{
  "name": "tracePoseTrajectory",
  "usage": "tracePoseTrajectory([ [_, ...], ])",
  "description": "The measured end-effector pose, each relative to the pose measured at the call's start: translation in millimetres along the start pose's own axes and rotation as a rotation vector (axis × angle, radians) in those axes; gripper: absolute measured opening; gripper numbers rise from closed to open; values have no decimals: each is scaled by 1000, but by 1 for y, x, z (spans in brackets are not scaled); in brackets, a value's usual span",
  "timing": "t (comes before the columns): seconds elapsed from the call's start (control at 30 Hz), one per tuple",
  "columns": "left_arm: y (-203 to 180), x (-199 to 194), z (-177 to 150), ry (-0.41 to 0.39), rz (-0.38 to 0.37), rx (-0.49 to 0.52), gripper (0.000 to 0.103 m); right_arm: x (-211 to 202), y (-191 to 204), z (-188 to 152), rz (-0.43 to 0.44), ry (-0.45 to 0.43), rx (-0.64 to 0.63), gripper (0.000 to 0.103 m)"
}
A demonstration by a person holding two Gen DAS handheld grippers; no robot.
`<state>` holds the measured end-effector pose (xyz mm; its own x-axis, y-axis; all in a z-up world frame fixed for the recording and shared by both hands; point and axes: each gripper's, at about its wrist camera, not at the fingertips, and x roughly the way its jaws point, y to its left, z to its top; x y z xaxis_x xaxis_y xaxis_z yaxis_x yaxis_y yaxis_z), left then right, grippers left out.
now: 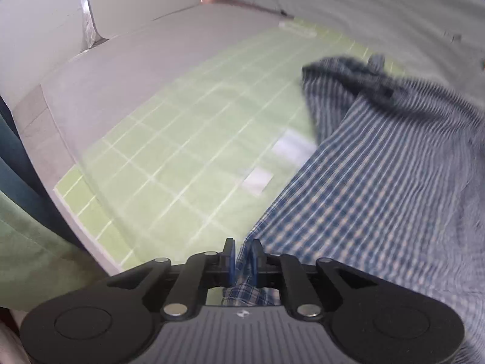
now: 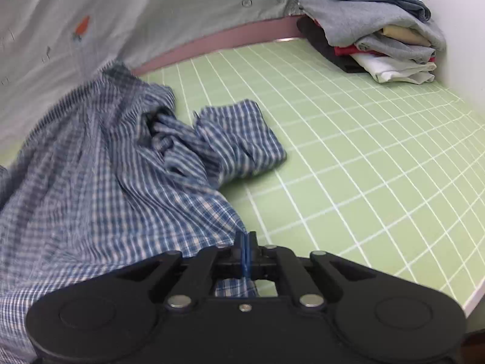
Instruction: Fold clothes
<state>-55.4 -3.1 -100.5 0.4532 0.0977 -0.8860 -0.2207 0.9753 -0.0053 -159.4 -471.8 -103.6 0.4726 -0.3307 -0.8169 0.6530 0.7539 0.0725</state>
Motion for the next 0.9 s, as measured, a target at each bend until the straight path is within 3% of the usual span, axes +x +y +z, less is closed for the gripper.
tracePoseTrajectory([
  [0.03, -3, -4, 0, -13, -16, 4, 30, 3, 2, -2, 1, 19, 5, 7],
  [0.07, -5, -9, 0, -26, -31, 8, 40, 2, 2, -3, 3, 19, 15, 23],
  [0.1, -8, -13, 1, -39, -47, 12, 60, 0, 3, -3, 2, 5, 22, 46],
  [0.13, -12, -18, 3, -57, -56, 20, 74, -2, 5, -1, -2, -13, 21, 53],
  [0.23, -35, -20, 16, -83, -49, 90, 78, -3, 13, 8, -14, -43, -9, 64],
  [0.3, -53, -17, 25, -81, -60, 122, 84, -3, 18, 13, -15, -62, -30, 88],
  [0.4, -84, -14, 30, -76, -113, 183, 87, -3, 26, 22, -19, -88, -62, 101],
  [0.57, -138, -2, 27, -50, -181, 355, 88, 7, 34, 34, -31, -108, -107, 103],
  [0.67, -158, 4, 27, -34, -196, 382, 88, 13, 36, 41, -36, -119, -117, 103],
  [0.9, -197, 26, 37, -24, -156, 432, 88, 42, 34, 73, -74, -108, -190, 103],
])
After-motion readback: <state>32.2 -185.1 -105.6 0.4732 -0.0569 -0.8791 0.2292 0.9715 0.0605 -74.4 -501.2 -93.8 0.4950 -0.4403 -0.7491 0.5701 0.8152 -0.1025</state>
